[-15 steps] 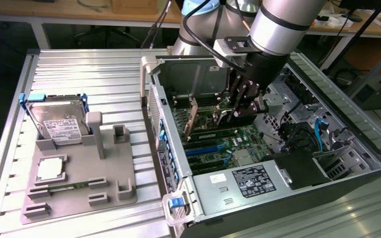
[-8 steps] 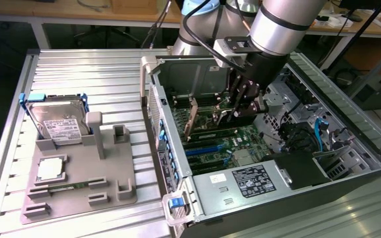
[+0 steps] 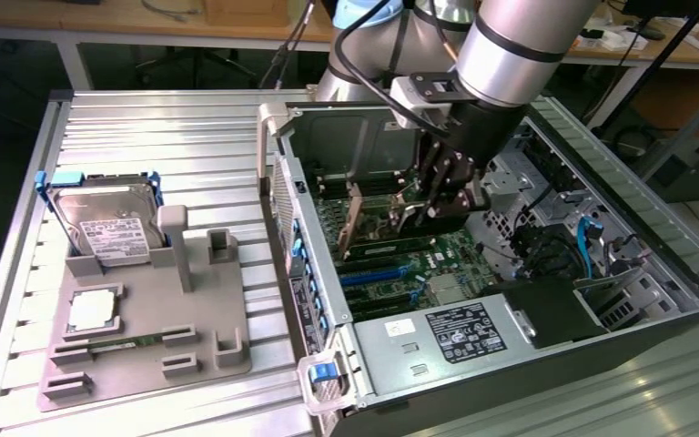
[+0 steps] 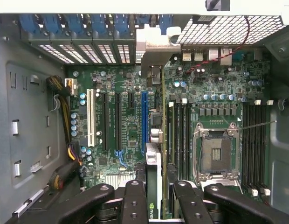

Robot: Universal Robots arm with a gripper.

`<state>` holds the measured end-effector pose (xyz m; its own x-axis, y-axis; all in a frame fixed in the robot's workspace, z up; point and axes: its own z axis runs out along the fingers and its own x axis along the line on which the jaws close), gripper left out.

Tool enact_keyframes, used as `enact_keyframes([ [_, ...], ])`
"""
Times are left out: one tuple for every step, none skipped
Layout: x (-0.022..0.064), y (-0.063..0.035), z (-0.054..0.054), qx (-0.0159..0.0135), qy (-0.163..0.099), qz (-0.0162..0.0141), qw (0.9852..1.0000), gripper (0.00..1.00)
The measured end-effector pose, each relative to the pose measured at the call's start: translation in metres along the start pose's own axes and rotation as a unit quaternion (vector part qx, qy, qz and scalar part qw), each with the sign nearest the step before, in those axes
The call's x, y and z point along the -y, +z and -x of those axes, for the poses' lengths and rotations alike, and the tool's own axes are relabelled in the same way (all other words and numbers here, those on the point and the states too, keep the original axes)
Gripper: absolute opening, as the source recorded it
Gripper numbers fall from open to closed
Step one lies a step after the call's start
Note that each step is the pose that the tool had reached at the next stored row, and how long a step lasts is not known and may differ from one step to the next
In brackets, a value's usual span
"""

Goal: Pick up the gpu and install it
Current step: 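Insert the gpu into the slot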

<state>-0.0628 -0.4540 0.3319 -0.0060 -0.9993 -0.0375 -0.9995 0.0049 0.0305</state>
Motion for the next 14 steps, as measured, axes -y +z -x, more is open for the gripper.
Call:
enact_keyframes([
  [0.0, 0.0006, 0.0, 0.0, 0.0, 0.0, 1.0, 0.27],
  [0.0, 0.0011, 0.0, 0.0, 0.0, 0.0, 1.0, 0.27],
  [0.0, 0.0014, 0.0, -0.0001, 0.0, 0.0, 1.0, 0.27],
  [0.0, 0.0017, -0.0001, -0.0001, 0.0, 0.0001, 1.0, 0.27],
  [0.0001, 0.0017, -0.0001, -0.0002, 0.0, 0.0001, 1.0, 0.27],
  [0.0001, 0.0019, -0.0001, 0.0, 0.0, 0.0, 1.0, 0.27],
  [0.0001, 0.0019, -0.0001, 0.0, 0.0, 0.0, 1.0, 0.27],
  [0.0001, 0.0019, -0.0001, 0.0, 0.0, 0.0, 1.0, 0.27],
  [0.0001, 0.0021, -0.0001, 0.0, 0.0, 0.0, 1.0, 0.27],
  [0.0001, 0.0026, -0.0001, 0.0002, 0.0, -0.0001, 1.0, 0.27],
  [0.0001, 0.0034, -0.0001, 0.0001, 0.0, -0.0001, 1.0, 0.27],
  [0.0001, 0.0041, -0.0002, 0.0, 0.0, 0.0, 1.0, 0.27],
  [0.0001, 0.005, -0.0002, 0.0, 0.0, 0.0, 1.0, 0.27],
  [0.0002, 0.0056, -0.0002, 0.0, 0.0, 0.0, 1.0, 0.27],
])
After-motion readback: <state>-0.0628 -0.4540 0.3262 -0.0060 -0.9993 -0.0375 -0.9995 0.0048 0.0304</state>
